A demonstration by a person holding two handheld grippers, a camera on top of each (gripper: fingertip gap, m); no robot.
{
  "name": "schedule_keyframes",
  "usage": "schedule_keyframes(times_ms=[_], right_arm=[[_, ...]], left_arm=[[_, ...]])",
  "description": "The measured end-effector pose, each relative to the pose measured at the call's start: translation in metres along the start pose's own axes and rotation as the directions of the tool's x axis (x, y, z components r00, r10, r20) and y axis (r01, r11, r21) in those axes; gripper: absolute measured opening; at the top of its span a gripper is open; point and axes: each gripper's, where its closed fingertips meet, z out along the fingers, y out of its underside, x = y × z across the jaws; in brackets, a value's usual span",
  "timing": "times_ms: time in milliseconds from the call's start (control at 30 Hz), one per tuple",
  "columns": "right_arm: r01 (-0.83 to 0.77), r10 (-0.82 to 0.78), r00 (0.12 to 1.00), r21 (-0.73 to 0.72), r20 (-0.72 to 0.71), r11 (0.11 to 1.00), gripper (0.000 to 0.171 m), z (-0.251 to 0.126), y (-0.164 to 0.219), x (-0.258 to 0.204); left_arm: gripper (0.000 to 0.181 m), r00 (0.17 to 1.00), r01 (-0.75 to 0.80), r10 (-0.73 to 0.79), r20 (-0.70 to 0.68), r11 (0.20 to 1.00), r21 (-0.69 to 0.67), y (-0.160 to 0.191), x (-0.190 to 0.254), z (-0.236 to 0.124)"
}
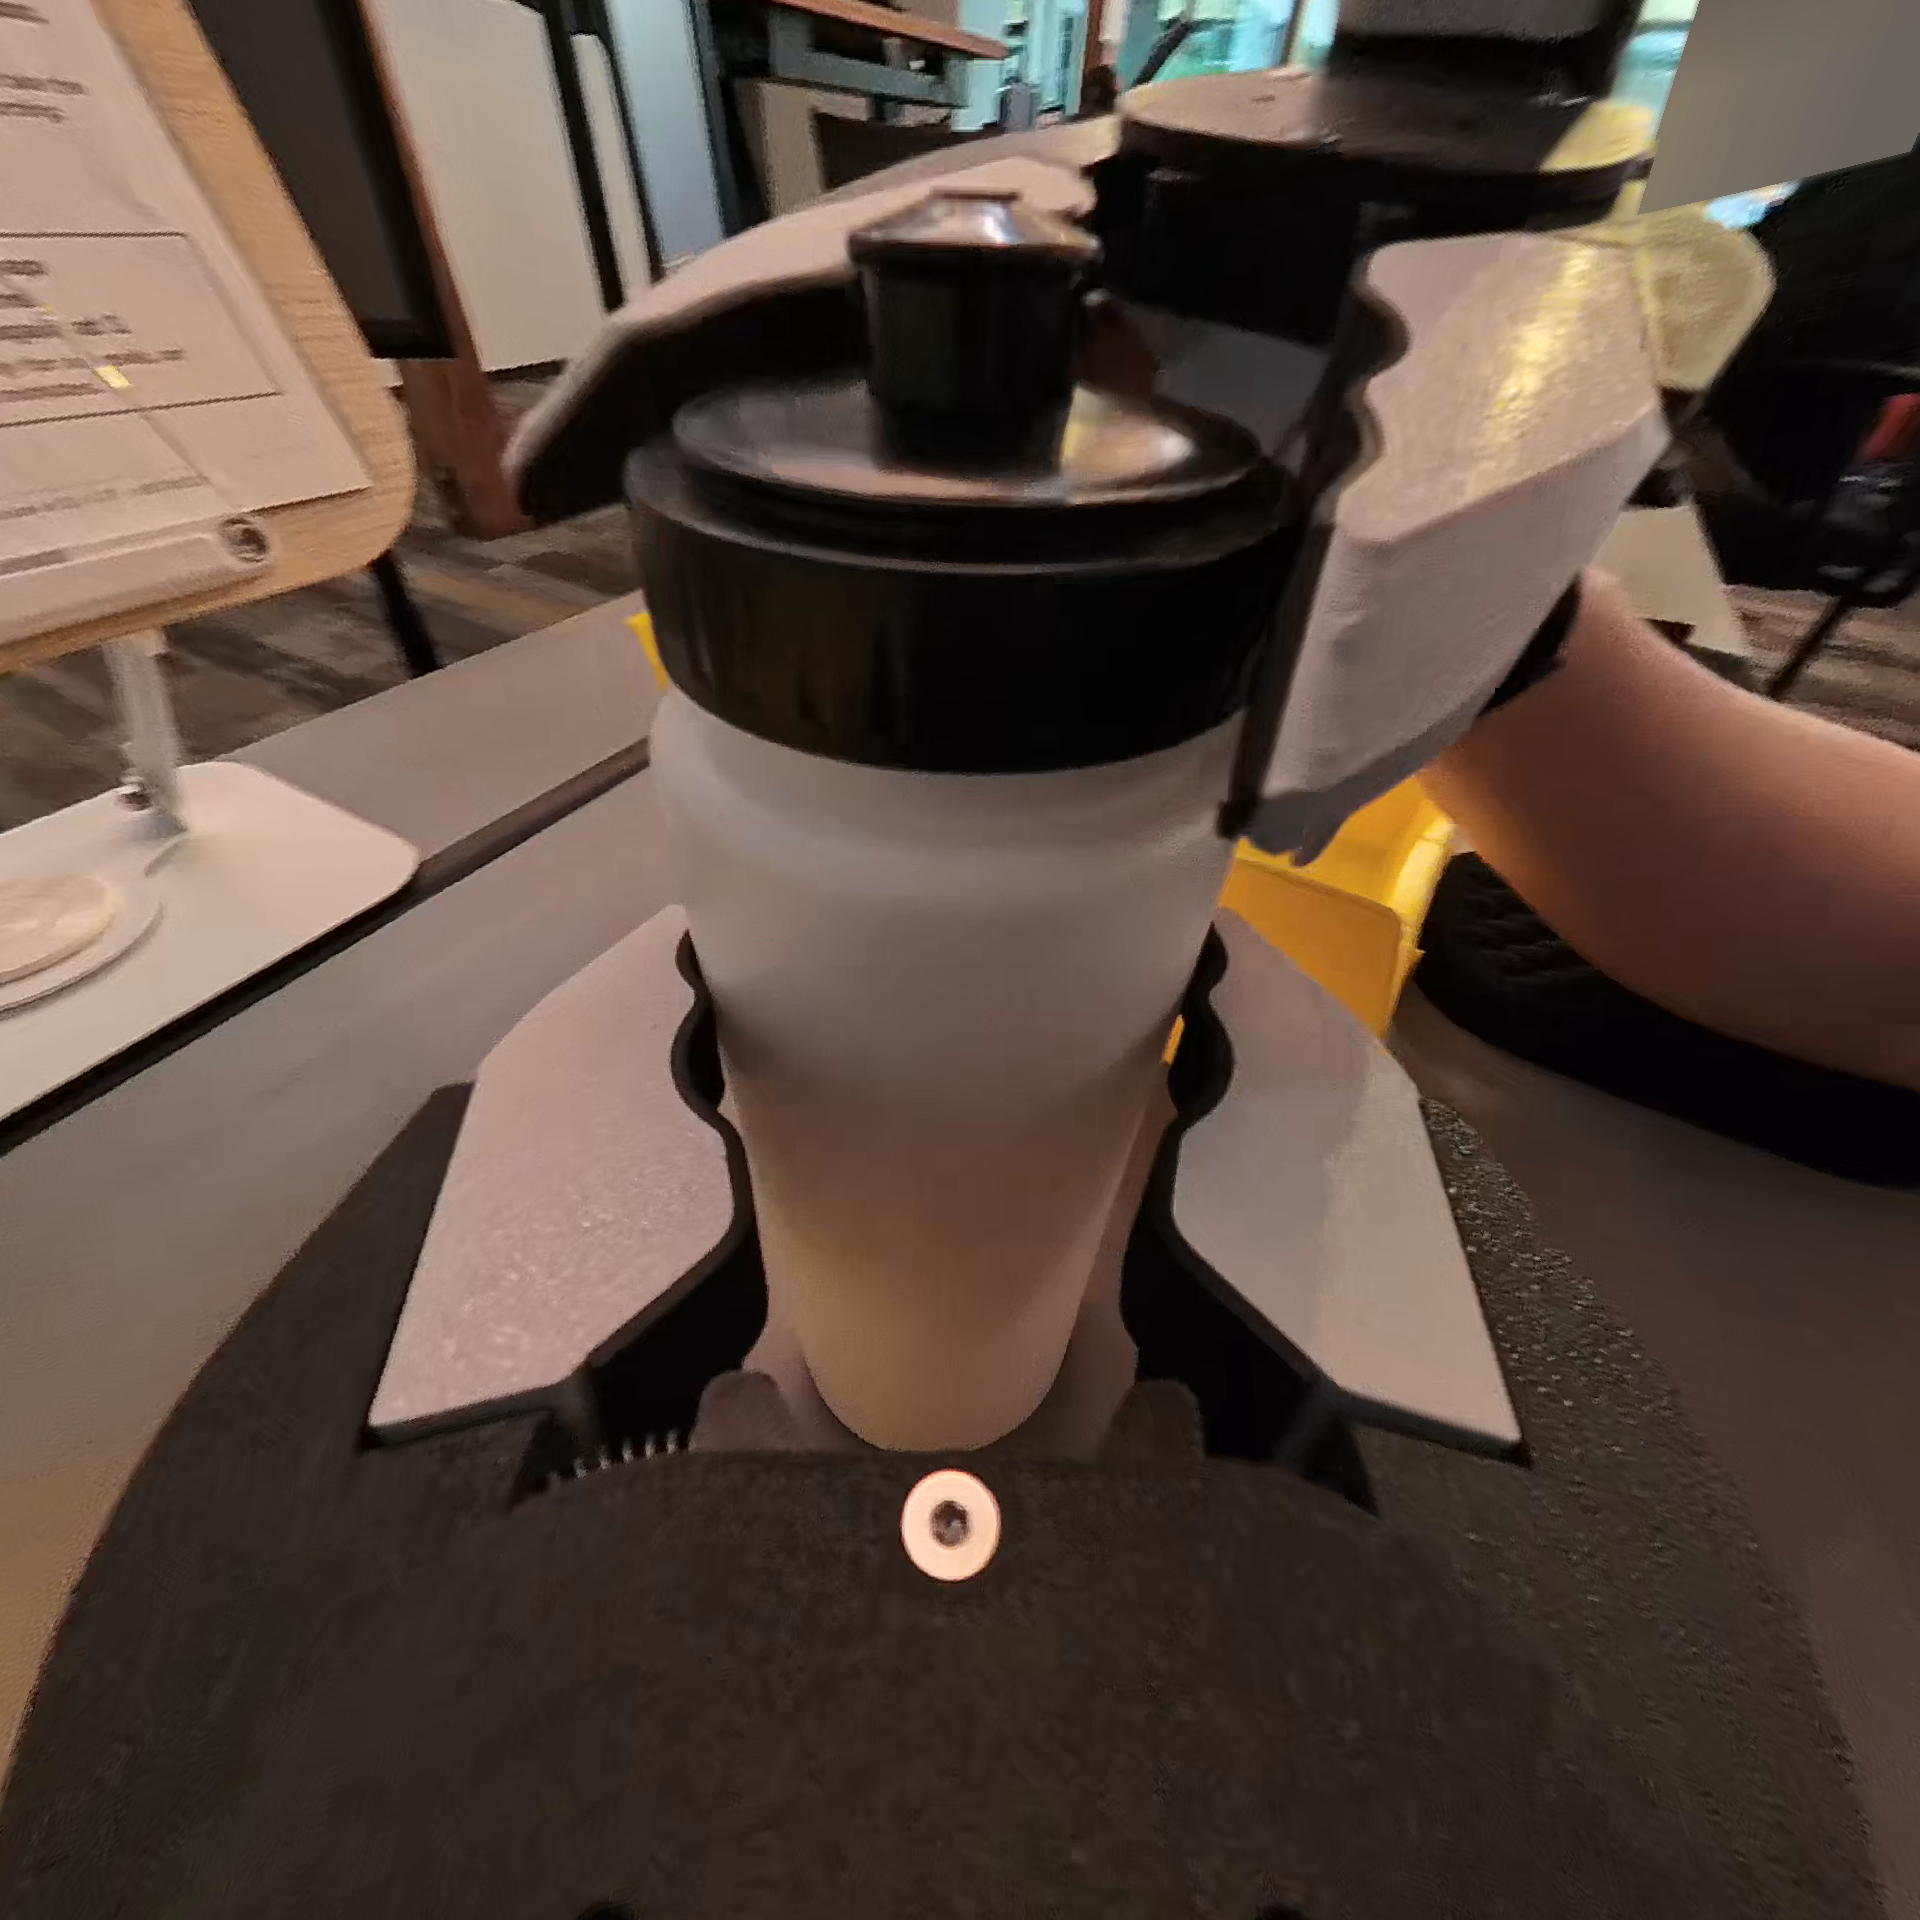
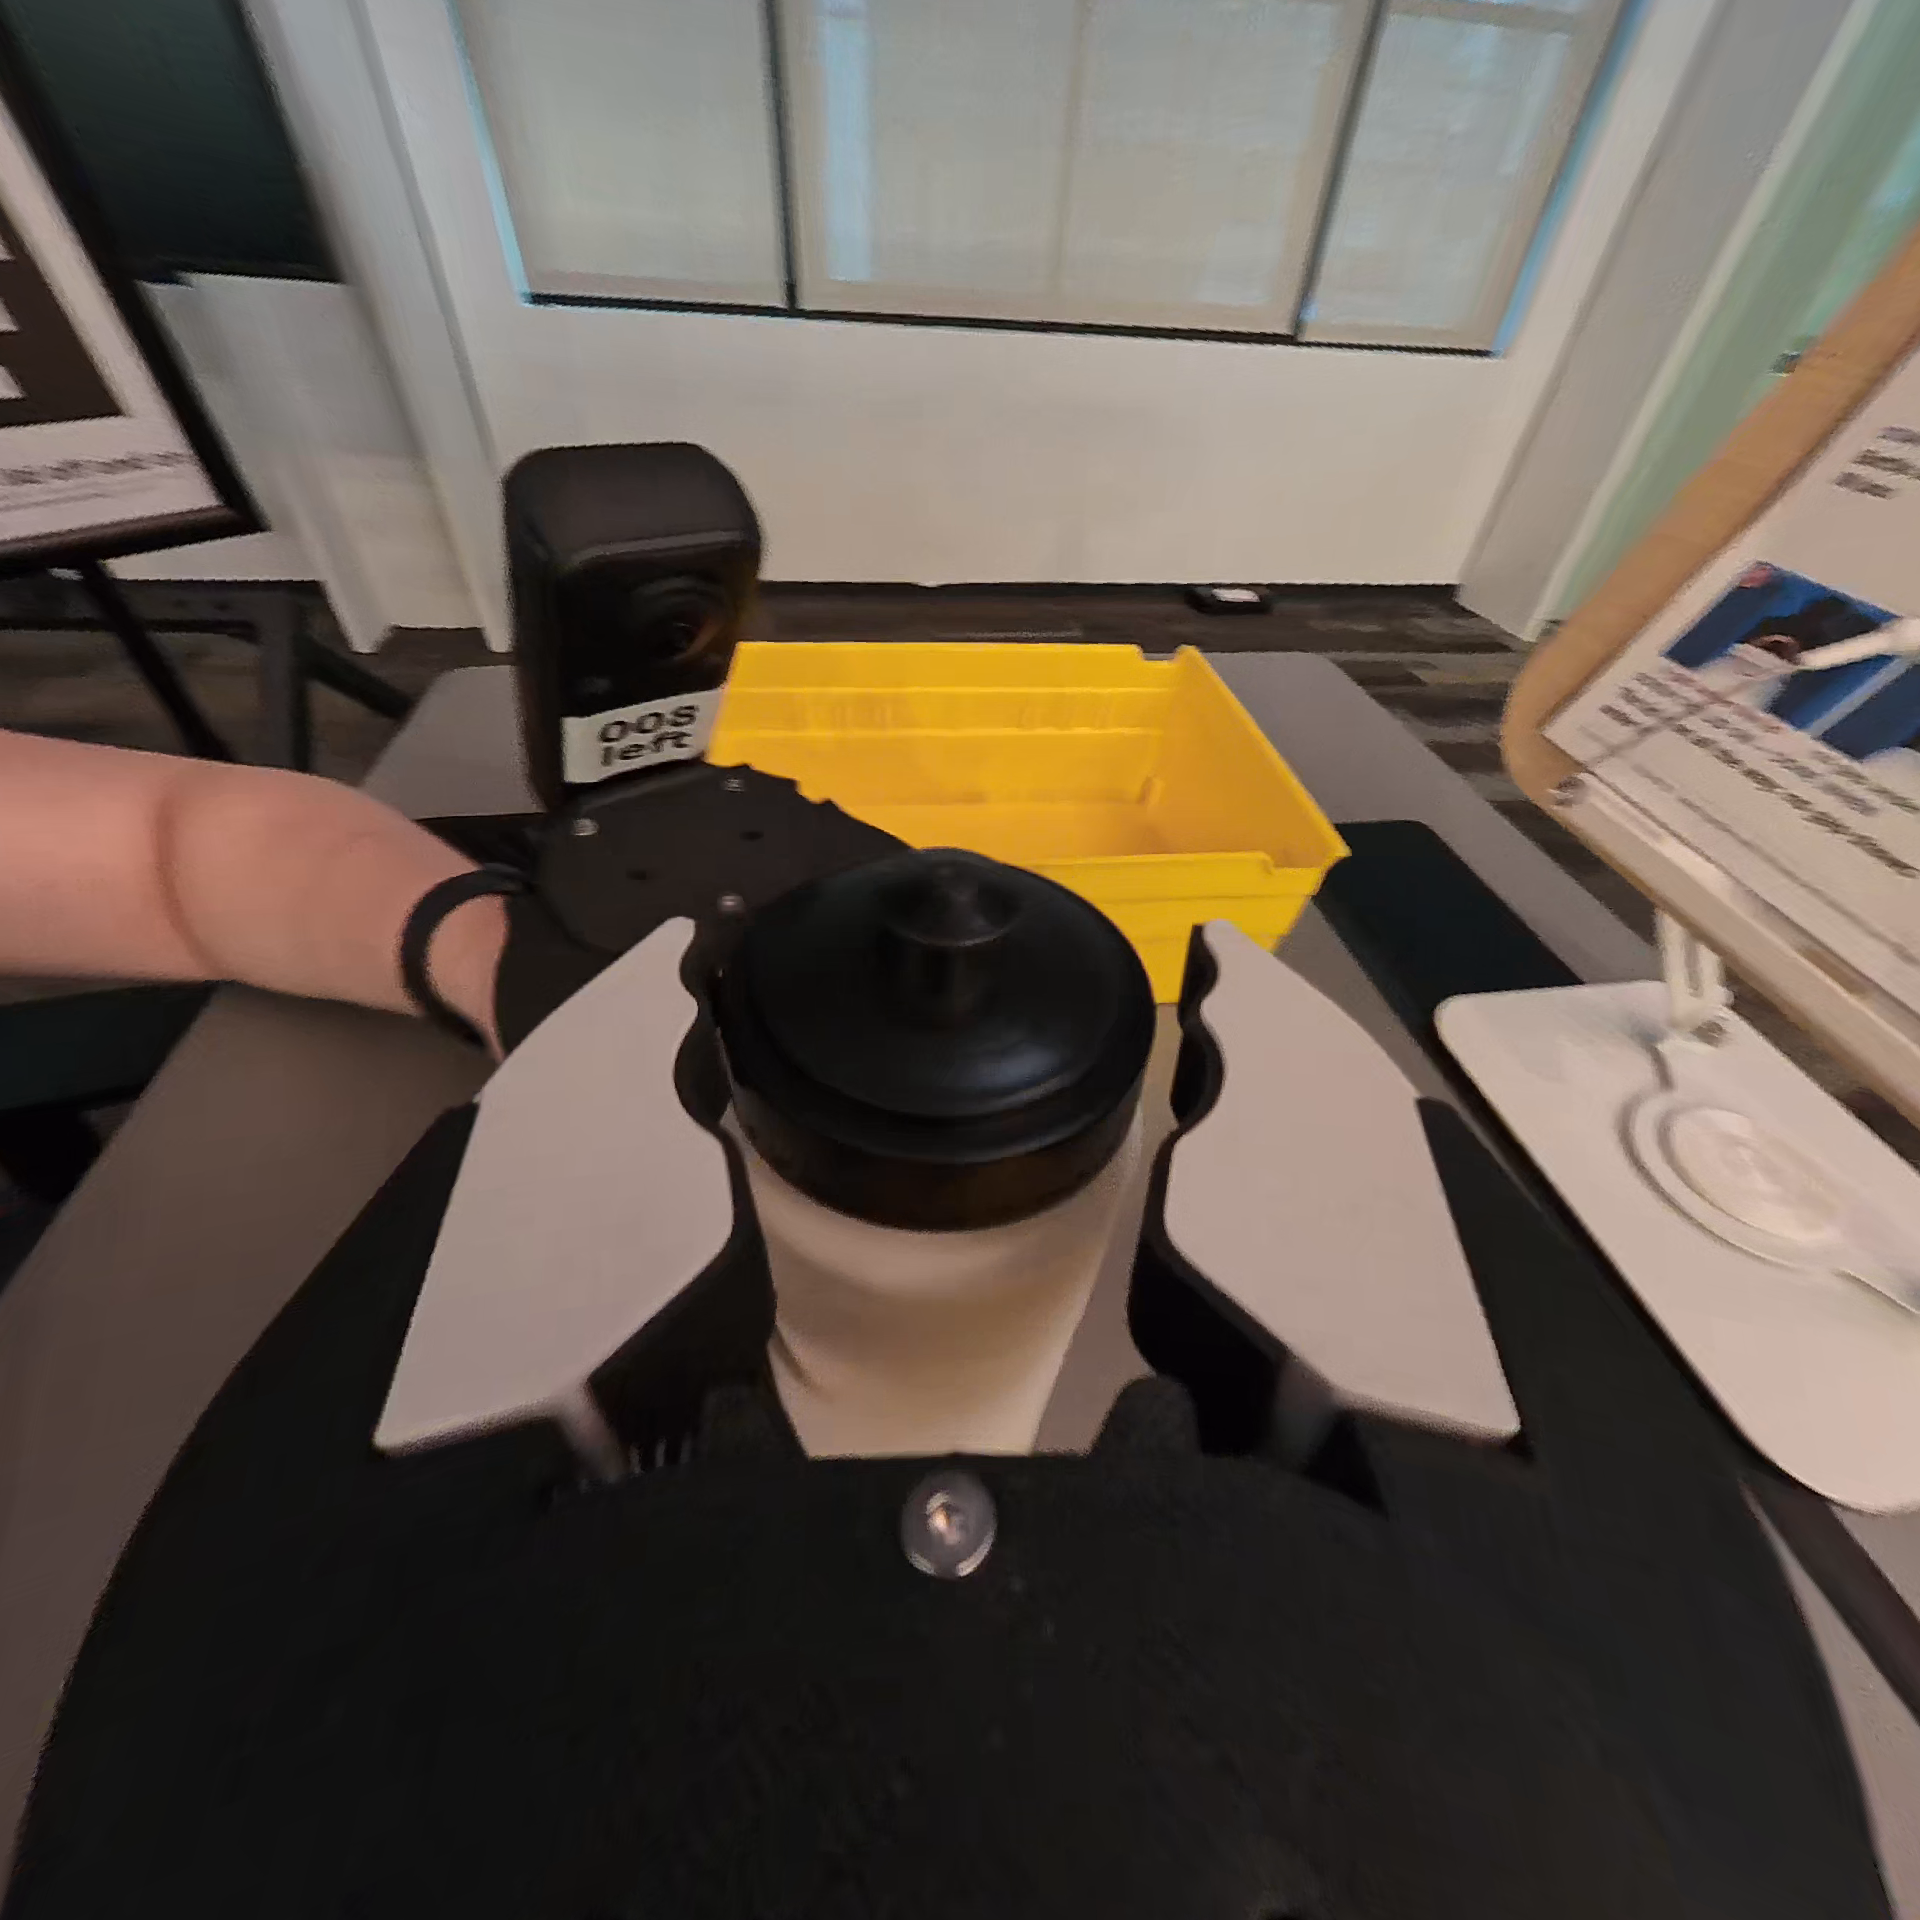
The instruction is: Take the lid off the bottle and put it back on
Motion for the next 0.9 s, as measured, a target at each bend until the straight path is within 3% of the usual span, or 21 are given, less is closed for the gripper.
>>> schedule_keyframes(times_ms=[100,200,433,567,700,900], right_arm=[[-0.008,0.005,0.996,0.024,0.094,1.0,0.085,-0.001,0.0,-0.011],[-0.006,0.004,0.998,0.039,0.063,0.999,0.085,0.002,-0.001,-0.009],[-0.052,0.056,0.973,0.025,-0.223,0.998,0.085,0.014,-0.001,0.013],[-0.064,0.07,0.939,0.03,-0.337,0.998,0.085,0.015,-0.001,0.017],[0.002,-0.01,0.977,-0.037,-0.214,0.999,0.086,0.013,0.001,0.011],[0.041,-0.042,0.999,-0.028,-0.023,0.999,0.087,0.002,0.003,0.0]], left_arm=[[0.086,0.999,-0.008,0.008,-0.048,1.0,0.006,0.0,0.007,0.001],[0.086,1.0,0.0,0.0,-0.021,1.0,-0.004,0.0,0.003,0.0],[0.086,0.987,0.026,-0.02,0.162,0.999,-0.034,0.001,-0.019,-0.005],[0.086,0.981,0.027,-0.018,0.195,0.999,-0.044,0.002,-0.021,-0.006],[0.086,0.988,0.015,-0.009,0.155,0.999,-0.04,0.001,-0.019,-0.005],[0.086,0.999,-0.022,0.022,0.025,1.0,-0.018,0.001,-0.002,0.0]])
